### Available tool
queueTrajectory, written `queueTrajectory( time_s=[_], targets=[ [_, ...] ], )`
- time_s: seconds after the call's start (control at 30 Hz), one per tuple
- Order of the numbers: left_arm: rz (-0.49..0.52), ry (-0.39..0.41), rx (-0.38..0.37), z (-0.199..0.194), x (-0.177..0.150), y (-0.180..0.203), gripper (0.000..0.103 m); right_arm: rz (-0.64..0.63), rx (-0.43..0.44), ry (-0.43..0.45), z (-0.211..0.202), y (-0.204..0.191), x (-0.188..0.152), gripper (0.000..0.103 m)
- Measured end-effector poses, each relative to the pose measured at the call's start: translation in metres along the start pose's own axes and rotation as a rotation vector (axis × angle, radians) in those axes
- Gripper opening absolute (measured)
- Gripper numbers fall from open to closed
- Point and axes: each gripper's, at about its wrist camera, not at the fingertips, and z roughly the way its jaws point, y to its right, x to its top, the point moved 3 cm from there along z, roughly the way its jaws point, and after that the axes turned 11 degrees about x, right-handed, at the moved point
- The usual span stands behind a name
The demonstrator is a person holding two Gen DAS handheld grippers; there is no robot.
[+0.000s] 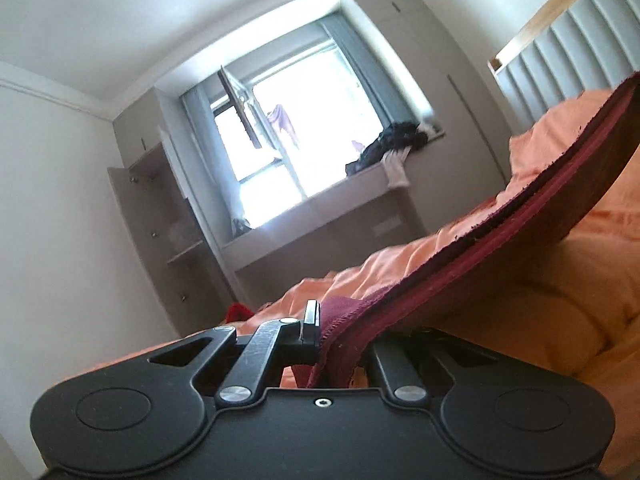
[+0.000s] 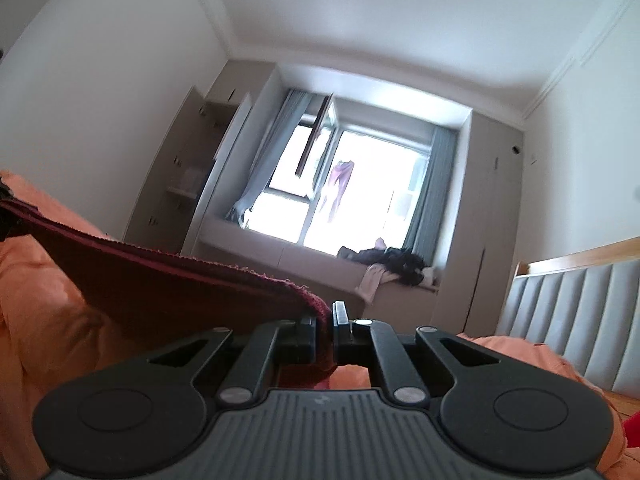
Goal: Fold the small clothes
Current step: 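Grasp the hem with the left gripper while the right gripper lifts its hem edge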
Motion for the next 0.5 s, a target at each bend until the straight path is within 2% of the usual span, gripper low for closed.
queueTrajectory(
  time_s=[0.23,0.37,0.5],
  targets=[
    [-0.058,0.07,0.034,-0.05,0.019,-0.018,0.003,0.003,-0.022,0.134,-0.059,0.001,0.035,0.007],
    [-0.062,0.082,0.02,-0.07,0.031,-0.024,0.004,0.007,-0.035,0.157,-0.072,0.006,0.044,0.008],
    [-0.071,0.081,0.006,-0.063,0.033,-0.022,0.004,0.03,-0.045,0.14,-0.06,0.012,0.04,0.008]
  ],
)
